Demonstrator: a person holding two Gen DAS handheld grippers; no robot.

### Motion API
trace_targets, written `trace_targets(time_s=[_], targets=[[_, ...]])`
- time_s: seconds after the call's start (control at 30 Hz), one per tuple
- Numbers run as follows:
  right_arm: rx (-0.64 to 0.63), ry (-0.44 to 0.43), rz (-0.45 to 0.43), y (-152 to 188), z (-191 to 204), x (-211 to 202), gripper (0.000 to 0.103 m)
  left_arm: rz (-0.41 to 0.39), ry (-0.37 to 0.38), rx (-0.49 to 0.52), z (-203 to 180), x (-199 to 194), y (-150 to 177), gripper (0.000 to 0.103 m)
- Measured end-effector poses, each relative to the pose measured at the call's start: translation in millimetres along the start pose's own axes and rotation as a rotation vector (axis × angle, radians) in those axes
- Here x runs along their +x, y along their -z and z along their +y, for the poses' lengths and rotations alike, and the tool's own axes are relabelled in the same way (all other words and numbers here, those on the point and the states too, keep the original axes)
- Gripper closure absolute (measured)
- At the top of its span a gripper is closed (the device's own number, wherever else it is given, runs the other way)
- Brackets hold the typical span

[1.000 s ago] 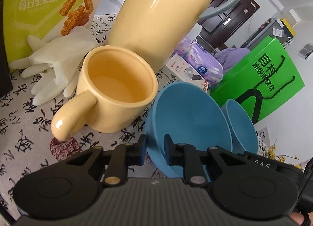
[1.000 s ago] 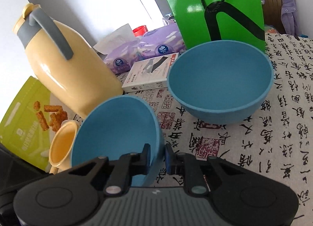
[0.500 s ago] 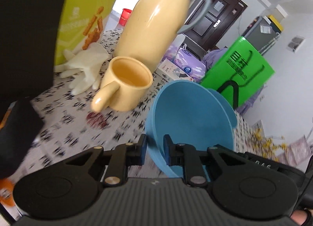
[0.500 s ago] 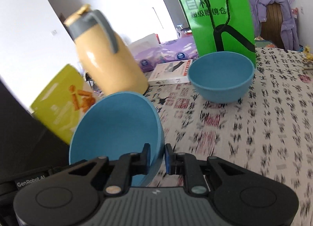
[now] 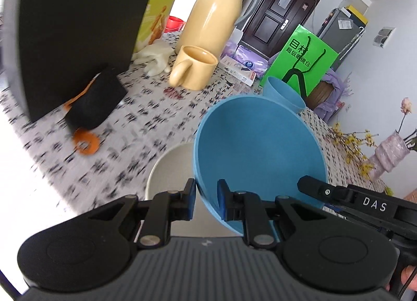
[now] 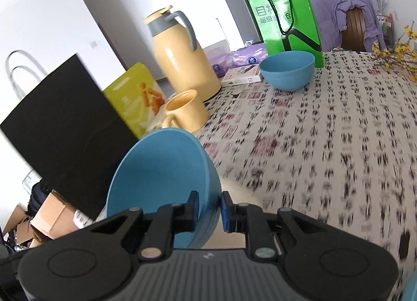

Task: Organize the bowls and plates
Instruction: 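Lift both blue bowls and carry them past the plate stack toward the vase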

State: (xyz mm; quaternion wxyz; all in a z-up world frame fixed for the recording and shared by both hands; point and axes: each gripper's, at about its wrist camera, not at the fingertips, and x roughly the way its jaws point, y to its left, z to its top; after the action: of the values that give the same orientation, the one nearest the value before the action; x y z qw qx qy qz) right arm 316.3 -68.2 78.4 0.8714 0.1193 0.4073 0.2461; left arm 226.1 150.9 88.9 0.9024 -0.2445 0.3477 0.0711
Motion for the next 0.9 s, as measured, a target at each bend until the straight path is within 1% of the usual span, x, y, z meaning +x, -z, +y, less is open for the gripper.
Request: trace_targets(time_s=[0.13,0.27,0.43,0.57,0.63,0.77,0.9], targets=[[-0.043,-0.011,-0.042,32,6,-19,0.084,-0.007,-0.008,-0.015,7,-16,21,0.085],[-0.026,-0.027,-0.069,55,5,-33,0.083,-0.036,-0.022,-0.015,8,-28,36,0.085],[-0.031,-0.024,-0.111,73,4,-46,0.083,-0.081,-0.028,-0.003,3,-39,54,0.085],[-0.059,-0.005,-0.134,84,2,-55,0.083,-0.105,-0.021,-0.007,-3,-45,61,0.085],[-0.053,-0.001,-0.139,87,-2,-61,0.083,-0.117,-0.01,-0.004,-7,-48,64,0.085],[-0.034,0.026,-0.16,95,-14,-75,0.083,-0.1,0.017,0.033,-25,-47,72,0.085],[0.001,0.08,-0.218,100,-37,-101,0.083,-0.059,0.074,0.085,-54,-39,82,0.085]])
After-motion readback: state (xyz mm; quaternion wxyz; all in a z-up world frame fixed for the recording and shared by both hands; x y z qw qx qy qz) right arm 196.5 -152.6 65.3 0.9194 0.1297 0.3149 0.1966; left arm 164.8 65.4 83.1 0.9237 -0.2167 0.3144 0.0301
